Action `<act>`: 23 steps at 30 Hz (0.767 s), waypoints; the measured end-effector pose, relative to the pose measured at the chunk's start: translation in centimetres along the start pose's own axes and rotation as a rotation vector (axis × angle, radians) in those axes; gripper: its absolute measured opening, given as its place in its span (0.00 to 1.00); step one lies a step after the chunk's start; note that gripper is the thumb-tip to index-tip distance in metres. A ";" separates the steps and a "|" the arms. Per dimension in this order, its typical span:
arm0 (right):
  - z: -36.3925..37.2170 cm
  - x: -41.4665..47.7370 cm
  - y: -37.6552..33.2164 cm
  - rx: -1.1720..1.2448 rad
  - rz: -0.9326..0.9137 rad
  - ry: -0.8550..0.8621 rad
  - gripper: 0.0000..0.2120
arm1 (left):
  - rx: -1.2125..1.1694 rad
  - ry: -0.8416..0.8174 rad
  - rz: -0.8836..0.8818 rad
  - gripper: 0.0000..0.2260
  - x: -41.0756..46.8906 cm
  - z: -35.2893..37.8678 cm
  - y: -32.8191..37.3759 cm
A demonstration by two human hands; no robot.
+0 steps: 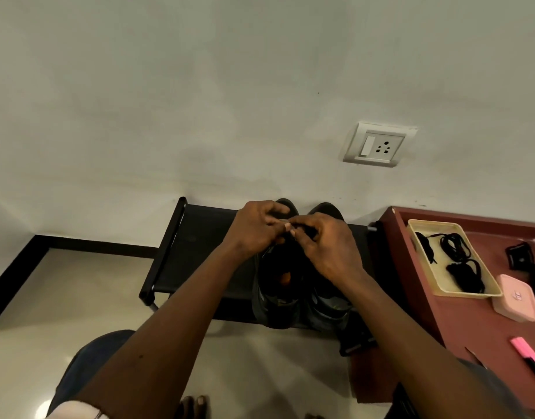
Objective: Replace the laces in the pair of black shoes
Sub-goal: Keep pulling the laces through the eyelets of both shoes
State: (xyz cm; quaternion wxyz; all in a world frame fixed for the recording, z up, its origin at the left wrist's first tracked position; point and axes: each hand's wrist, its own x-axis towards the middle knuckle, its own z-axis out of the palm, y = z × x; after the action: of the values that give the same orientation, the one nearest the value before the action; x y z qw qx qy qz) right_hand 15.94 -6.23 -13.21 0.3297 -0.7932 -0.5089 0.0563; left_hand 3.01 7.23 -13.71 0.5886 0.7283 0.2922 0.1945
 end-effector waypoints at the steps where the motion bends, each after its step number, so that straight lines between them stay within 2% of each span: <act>1: -0.1 0.1 0.1 -0.011 0.003 0.002 0.14 | 0.004 -0.019 0.014 0.17 0.1 0.0 0.1; 6: -0.2 0.4 0.4 0.017 0.003 -0.121 0.12 | 0.113 -0.128 0.039 0.24 0.4 -0.8 0.1; 9: -0.1 0.8 0.2 0.020 0.021 -0.105 0.08 | 0.156 -0.150 0.029 0.26 0.4 -1.7 0.0; 11: 0.1 1.1 0.1 0.005 0.061 -0.059 0.06 | 0.199 -0.093 -0.002 0.27 0.5 -2.2 -0.2; 14: 0.5 1.6 0.2 0.018 0.180 -0.059 0.06 | 0.420 0.044 -0.027 0.28 0.1 -2.4 -0.5; 17: 0.9 1.8 0.4 0.068 0.241 -0.103 0.09 | 0.609 -0.011 -0.058 0.23 -0.3 -1.5 -0.9; 20: 1.3 2.0 0.6 0.074 0.256 -0.119 0.07 | 0.705 -0.068 -0.087 0.15 -0.4 -0.4 -1.5; 23: 1.6 2.0 0.7 0.090 0.279 -0.143 0.03 | 0.680 -0.070 -0.082 0.09 -0.2 -0.4 -1.9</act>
State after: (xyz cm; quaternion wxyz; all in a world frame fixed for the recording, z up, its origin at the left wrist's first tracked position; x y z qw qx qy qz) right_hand 16.76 -3.93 -14.38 0.3168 -0.8347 -0.4127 0.1804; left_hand 2.25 7.70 -15.48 0.3293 0.8766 0.3489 0.0370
